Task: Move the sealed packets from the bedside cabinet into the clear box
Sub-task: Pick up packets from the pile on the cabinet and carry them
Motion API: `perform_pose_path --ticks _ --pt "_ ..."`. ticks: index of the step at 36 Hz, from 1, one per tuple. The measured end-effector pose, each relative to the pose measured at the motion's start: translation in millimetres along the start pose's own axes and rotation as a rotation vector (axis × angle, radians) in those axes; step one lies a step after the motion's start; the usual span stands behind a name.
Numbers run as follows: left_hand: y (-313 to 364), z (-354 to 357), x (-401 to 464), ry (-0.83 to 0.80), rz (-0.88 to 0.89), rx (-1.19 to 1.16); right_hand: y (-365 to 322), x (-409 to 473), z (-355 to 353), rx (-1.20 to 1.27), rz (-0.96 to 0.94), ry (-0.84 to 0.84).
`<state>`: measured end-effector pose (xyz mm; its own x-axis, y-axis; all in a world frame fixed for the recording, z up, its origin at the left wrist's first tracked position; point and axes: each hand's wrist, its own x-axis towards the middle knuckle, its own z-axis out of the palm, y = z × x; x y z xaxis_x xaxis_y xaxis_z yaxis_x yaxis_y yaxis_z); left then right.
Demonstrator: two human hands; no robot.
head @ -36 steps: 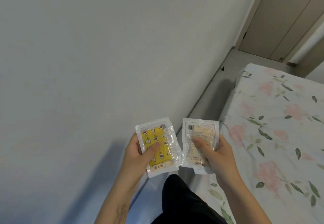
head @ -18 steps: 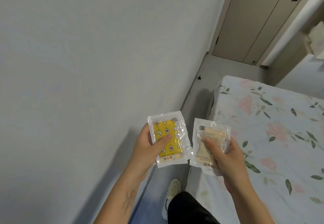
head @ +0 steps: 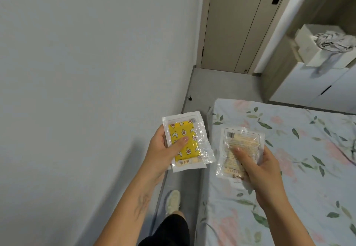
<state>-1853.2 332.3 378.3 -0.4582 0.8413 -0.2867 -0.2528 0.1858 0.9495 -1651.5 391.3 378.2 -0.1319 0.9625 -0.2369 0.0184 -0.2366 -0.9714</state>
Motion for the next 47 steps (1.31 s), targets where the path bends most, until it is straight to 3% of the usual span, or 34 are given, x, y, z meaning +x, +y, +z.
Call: perform_pose_path --ticks 7,19,37,47 --pt "23.5 35.1 111.2 -0.042 0.016 0.043 -18.5 106.4 9.3 0.032 -0.003 0.057" --pt "88.1 80.0 360.7 -0.02 0.047 0.013 -83.7 360.7 73.7 0.049 -0.061 0.035" --pt "148.8 144.9 597.6 -0.072 0.044 0.056 -135.0 591.2 116.2 0.115 0.016 0.013" --pt "188.8 207.1 783.9 -0.09 0.022 0.034 -169.7 789.6 135.8 0.14 -0.018 0.065"
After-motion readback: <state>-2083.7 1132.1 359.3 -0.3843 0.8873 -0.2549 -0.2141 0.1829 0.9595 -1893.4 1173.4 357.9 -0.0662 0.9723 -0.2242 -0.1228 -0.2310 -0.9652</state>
